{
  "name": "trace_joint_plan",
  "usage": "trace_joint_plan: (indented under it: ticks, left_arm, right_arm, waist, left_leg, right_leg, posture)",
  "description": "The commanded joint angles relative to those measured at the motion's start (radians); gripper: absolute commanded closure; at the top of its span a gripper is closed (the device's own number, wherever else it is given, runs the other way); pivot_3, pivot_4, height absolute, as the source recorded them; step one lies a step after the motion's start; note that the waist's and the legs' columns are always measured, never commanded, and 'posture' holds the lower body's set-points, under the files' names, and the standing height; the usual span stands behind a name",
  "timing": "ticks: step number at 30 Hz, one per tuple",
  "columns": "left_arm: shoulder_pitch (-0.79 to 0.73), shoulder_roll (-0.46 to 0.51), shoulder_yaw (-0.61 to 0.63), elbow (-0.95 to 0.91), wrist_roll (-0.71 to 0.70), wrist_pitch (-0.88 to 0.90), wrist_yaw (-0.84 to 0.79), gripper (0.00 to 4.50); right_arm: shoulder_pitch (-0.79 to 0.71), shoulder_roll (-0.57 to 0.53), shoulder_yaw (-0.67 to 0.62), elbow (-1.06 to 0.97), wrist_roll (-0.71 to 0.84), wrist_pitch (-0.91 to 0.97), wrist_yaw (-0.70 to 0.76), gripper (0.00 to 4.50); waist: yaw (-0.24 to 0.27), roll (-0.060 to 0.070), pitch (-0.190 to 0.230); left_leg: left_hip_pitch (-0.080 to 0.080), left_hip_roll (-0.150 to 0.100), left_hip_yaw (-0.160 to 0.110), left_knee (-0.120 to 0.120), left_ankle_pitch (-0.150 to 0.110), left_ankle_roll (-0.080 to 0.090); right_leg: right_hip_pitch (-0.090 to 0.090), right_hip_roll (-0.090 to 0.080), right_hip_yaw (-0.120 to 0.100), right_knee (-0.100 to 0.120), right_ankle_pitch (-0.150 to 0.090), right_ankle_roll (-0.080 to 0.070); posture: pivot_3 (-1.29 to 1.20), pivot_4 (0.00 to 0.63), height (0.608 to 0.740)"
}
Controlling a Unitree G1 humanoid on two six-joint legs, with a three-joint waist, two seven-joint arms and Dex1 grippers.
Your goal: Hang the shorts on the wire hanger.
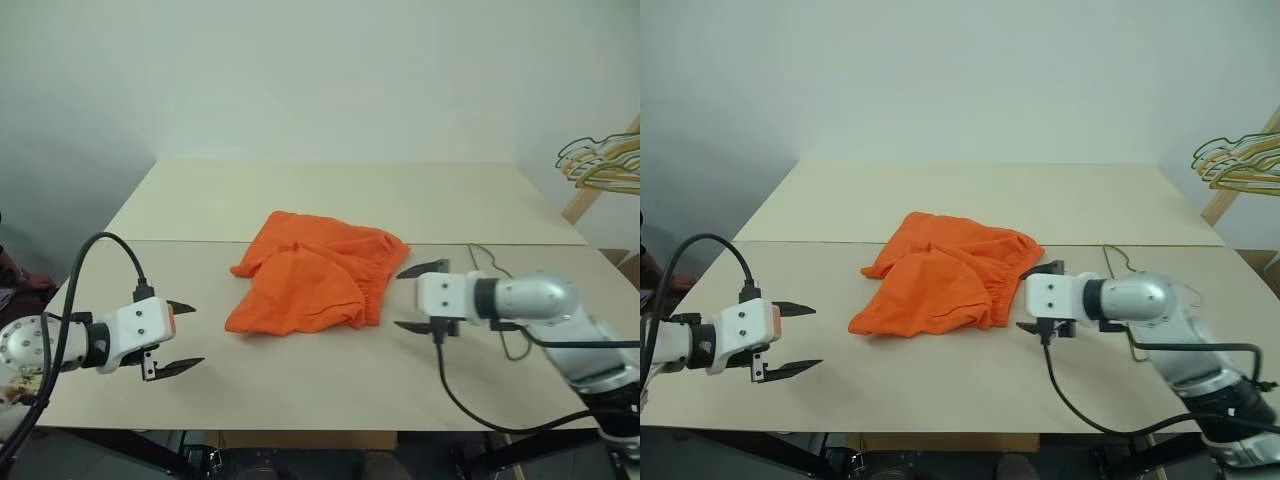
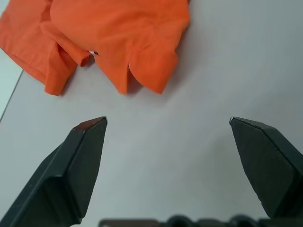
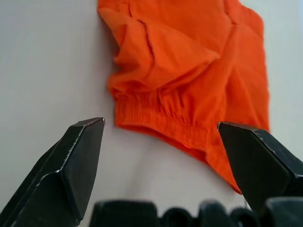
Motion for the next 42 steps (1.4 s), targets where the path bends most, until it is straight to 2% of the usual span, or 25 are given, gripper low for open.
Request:
trace_joint_plan:
  ticks: [1,8,16,19,25,29,30,35,42]
  left_arm:
    - [-0.006,0.01,0.014,0.022,0.005,-0.025,-0.001,0.0]
    - [0.088,0.001,0.11,0.017,-0.018,-0.015,0.003,0.0]
    - [0.129,-0.013,0.159,0.014,-0.035,0.003,0.011,0.0]
    - [0.139,-0.016,0.167,0.019,-0.032,0.002,0.009,0.0]
    - [0.13,-0.024,0.166,0.035,-0.043,-0.005,0.008,0.0]
    - [0.032,-0.061,0.14,0.093,-0.133,0.015,-0.02,0.0]
    - [0.008,-0.065,0.13,0.119,-0.143,0.007,-0.034,0.0]
    - [-0.135,-0.072,0.017,0.304,-0.092,-0.144,-0.108,0.0]
    - [-0.305,-0.143,-0.144,0.408,-0.1,-0.153,-0.205,0.0]
  right_arm:
    - [-0.043,0.06,0.059,0.041,-0.073,0.032,-0.035,0.05]
    - [-0.084,0.15,0.141,0.198,-0.195,-0.046,-0.104,0.05]
    - [-0.134,0.233,0.183,0.355,-0.246,-0.171,-0.132,0.05]
    - [-0.14,0.246,0.187,0.374,-0.265,-0.179,-0.127,0.66]
    - [-0.133,0.246,0.189,0.387,-0.287,-0.179,-0.114,2.79]
    - [-0.125,0.25,0.188,0.375,-0.29,-0.167,-0.107,4.27]
    - [-0.125,0.252,0.188,0.372,-0.291,-0.165,-0.106,4.48]
    - [-0.121,0.262,0.182,0.36,-0.303,-0.142,-0.123,4.48]
    - [-0.118,0.284,0.172,0.348,-0.327,-0.097,-0.168,4.48]
  waist:
    - [-0.001,0.0,0.0]
    - [-0.012,0.0,0.0]
    - [-0.014,0.0,0.0]
    - [-0.014,0.0,0.0]
    - [-0.013,0.0,0.0]
    - [-0.01,0.0,0.0]
    - [-0.01,0.0,0.0]
    - [-0.017,0.0,0.0]
    - [-0.023,0.0,-0.001]
  left_leg:
    - [0.0,0.0,0.0,0.0,0.0,0.0]
    - [-0.001,0.0,0.0,0.0,0.0,0.0]
    - [0.0,0.001,-0.001,0.0,0.001,-0.001]
    - [0.0,0.001,-0.001,0.0,0.0,-0.002]
    - [0.0,0.001,-0.001,0.0,0.001,-0.002]
    - [0.0,0.001,-0.001,0.0,0.001,-0.002]
    - [0.0,0.001,-0.001,0.0,0.001,-0.002]
    - [0.0,0.0,-0.001,0.0,0.001,-0.003]
    - [-0.001,0.0,-0.001,0.001,0.002,-0.004]
  right_leg:
    - [0.0,0.0,0.0,0.0,0.0,0.0]
    - [0.0,0.0,-0.002,0.001,0.0,0.0]
    - [0.0,0.0,-0.002,0.001,0.0,0.0]
    - [0.0,0.0,-0.002,0.001,0.0,-0.001]
    - [0.0,0.0,-0.002,0.002,0.0,-0.001]
    - [0.0,0.0,-0.003,0.002,0.0,-0.001]
    - [0.0,0.0,-0.003,0.002,0.0,-0.001]
    - [0.0,0.0,-0.003,0.002,0.0,-0.001]
    - [0.0,0.0,-0.004,0.003,0.0,-0.001]
  posture:
    - [-0.03,0.0,0.74]
    - [0.0,0.0,0.74]
    - [0.02,0.0,0.74]
    - [0.03,0.0,0.74]
    - [0.02,0.0,0.74]
    - [0.0,0.0,0.74]
    - [-0.01,0.0,0.74]
    - [-0.03,0.0,0.74]
    - [-0.06,0.0,0.74]
